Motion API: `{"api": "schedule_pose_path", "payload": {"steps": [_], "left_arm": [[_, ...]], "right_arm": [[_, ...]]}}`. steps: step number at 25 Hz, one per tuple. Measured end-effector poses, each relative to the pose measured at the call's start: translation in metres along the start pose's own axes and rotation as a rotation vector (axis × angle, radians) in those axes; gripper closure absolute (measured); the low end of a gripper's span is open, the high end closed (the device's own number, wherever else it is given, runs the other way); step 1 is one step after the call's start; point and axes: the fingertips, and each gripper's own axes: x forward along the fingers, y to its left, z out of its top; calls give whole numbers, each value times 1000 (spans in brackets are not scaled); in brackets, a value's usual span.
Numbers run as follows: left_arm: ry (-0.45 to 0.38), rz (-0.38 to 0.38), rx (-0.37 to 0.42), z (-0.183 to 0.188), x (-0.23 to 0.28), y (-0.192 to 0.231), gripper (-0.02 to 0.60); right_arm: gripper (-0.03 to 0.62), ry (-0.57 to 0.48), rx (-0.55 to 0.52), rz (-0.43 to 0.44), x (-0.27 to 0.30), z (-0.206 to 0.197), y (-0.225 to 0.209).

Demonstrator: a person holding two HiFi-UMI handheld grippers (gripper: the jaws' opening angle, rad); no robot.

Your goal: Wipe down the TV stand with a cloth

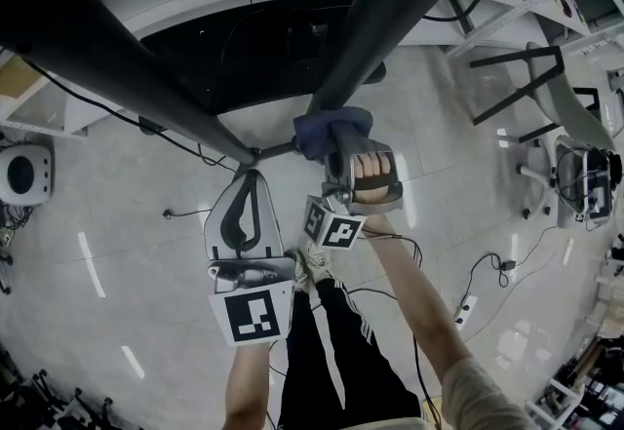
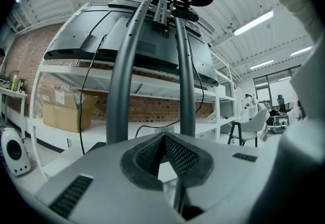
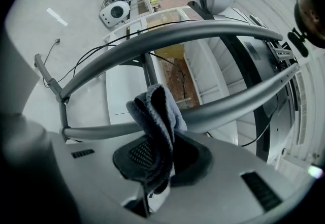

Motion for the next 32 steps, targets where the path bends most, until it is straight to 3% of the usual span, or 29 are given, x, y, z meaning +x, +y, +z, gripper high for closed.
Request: {"api": "schedule_pose_path", "payload": {"steps": [7, 11, 15, 18, 21, 23, 25, 32], "left_arm": [[-37, 31, 0, 33, -4, 9, 566], [-55, 60, -18, 72, -20, 13, 566], [-76, 110, -19, 129, -48, 7, 566], [-82, 125, 12, 176, -72, -3, 566], [-103, 147, 78, 222, -85, -1, 566], [-126, 167, 70, 248, -96, 1, 566], [-146, 170, 53, 268, -107, -4, 566], [-230, 184, 123, 329, -136, -12, 566]], "right_arm": [[536, 8, 51, 10, -19, 5, -21], [536, 14, 149, -29, -67, 17, -80], [536, 11, 282, -4, -120, 35, -149], [536, -34, 360, 7, -155, 59, -205], [536, -88, 505, -13, -168, 86, -261], [536, -116, 580, -33, -181, 101, -289], [536, -142, 607, -59, -198, 110, -315], [536, -281, 640, -122, -233, 144, -374]]}}
